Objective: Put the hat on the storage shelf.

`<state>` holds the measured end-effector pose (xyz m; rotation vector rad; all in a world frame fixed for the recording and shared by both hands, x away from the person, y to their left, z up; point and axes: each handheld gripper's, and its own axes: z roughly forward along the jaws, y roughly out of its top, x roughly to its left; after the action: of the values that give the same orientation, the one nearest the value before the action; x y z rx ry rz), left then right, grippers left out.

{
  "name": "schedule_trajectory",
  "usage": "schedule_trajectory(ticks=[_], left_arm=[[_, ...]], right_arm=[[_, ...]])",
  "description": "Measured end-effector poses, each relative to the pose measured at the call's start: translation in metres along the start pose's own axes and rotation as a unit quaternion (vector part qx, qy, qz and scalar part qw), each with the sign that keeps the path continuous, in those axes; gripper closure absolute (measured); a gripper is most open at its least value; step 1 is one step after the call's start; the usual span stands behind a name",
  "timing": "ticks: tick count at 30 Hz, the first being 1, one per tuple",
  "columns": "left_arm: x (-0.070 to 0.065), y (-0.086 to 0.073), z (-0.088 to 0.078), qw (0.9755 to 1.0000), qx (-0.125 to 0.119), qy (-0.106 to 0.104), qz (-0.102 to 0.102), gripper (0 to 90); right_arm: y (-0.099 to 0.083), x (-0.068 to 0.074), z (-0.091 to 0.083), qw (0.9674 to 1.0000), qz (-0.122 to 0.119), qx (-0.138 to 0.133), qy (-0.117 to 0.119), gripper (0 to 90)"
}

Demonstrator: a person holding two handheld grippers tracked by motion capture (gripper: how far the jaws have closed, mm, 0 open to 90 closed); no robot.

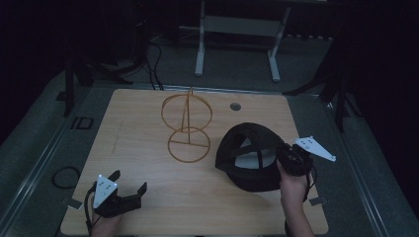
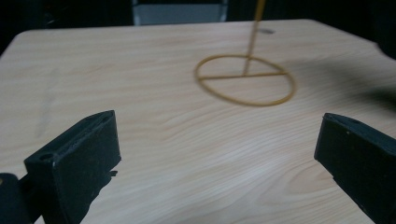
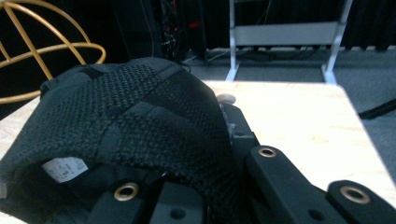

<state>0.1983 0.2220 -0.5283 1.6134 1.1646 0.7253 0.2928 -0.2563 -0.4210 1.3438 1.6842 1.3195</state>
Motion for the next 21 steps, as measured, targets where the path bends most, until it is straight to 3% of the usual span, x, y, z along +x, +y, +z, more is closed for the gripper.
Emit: schedule_trajectory(ticks=[2,13,19,21], left_arm=[[-0.012,0.008,0.003,0.9998,-0.010,-0.017,0.007,0.7],[-0.044,0.036,0.026,0.9965,-0.022,-0.070,0.041,0.7],[-0.067,0.054,0.040,0.9917,-0.026,-0.116,0.049,0.7],[-0.076,0.062,0.045,0.9883,-0.026,-0.142,0.050,2.5]], right_arm=[[0.006,0.002,-0.007,0.9999,-0.001,-0.012,0.004,88.7],[0.024,0.010,-0.029,0.9982,0.000,-0.054,0.025,88.8],[0.027,0.017,-0.037,0.9971,-0.011,-0.067,0.034,88.7],[0.027,0.019,-0.038,0.9969,-0.018,-0.068,0.036,88.7]])
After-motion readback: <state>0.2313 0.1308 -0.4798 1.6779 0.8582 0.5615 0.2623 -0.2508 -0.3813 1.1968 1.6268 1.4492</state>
